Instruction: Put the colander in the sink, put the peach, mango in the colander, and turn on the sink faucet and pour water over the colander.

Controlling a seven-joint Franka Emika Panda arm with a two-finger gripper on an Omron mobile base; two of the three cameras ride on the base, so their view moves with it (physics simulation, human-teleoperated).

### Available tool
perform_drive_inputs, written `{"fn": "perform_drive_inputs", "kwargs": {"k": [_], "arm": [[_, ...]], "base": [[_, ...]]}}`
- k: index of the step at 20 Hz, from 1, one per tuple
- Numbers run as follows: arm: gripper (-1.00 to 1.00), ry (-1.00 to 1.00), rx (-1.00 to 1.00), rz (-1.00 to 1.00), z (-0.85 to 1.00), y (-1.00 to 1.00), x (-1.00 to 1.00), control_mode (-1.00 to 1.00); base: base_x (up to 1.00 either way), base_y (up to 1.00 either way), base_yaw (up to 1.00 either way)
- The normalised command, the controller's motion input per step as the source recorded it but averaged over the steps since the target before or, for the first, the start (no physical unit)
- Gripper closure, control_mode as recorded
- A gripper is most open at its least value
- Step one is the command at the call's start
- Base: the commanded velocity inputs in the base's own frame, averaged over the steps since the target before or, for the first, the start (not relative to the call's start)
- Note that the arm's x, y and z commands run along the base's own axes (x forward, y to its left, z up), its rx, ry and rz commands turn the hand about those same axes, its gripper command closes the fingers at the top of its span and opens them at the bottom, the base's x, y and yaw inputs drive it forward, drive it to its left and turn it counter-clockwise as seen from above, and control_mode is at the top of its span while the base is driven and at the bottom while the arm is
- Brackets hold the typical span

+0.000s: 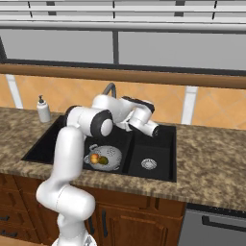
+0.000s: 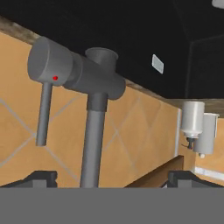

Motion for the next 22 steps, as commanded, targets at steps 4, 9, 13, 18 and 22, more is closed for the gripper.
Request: {"fn": "perform_drive_inputs", "kwargs": {"k": [4,9,13,18,22], "arm": [[-1.0,0.04,0.0,0.01,-0.39,0.0,0.33,-1.0],[-1.0,0.04,0.0,0.01,-0.19,0.07,0.39,-1.0],[-1.0,0.0,0.02,0.01,0.0,0.29,0.38,-1.0],[-1.0,0.0,0.03,0.0,-0.01,0.06,0.39,-1.0],[-1.0,0.0,0.03,0.0,-0.01,0.0,0.31,-1.0]], "base": [[0.0,0.0,0.0],[0.0,0.0,0.0],[0.0,0.0,0.0],[0.0,0.0,0.0],[0.0,0.0,0.0]]}}
